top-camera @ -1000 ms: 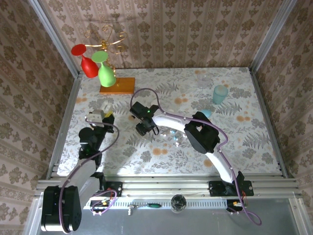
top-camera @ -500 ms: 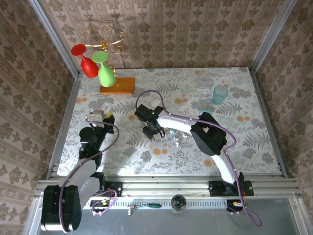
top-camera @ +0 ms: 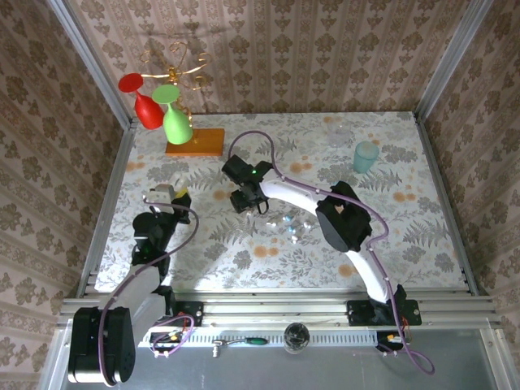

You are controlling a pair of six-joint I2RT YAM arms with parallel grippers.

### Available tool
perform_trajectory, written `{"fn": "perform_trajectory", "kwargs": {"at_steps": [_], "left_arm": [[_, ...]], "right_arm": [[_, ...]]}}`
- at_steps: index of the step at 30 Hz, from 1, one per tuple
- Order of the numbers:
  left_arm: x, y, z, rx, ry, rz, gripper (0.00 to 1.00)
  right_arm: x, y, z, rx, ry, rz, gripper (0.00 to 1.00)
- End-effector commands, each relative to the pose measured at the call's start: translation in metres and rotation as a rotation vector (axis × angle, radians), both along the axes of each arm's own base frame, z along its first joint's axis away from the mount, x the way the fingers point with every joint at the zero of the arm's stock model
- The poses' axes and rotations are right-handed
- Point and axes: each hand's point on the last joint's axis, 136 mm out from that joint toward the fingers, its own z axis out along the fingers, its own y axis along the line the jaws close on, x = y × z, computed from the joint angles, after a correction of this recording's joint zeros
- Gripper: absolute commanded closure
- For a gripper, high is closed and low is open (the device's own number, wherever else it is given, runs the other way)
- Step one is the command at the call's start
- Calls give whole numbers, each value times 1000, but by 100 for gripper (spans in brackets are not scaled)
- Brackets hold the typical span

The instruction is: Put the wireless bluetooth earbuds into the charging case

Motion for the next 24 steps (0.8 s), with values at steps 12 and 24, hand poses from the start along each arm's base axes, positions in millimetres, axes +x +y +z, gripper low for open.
{"fn": "perform_trajectory", "kwargs": {"at_steps": [12, 24], "left_arm": [[-3, -3, 8, -11, -42, -24, 100], [-4, -3, 9, -14, -43, -29, 100]], "right_arm": [[-25, -18, -27, -133, 152, -16, 58], [-34, -17, -27, -109, 190, -21, 62]]}}
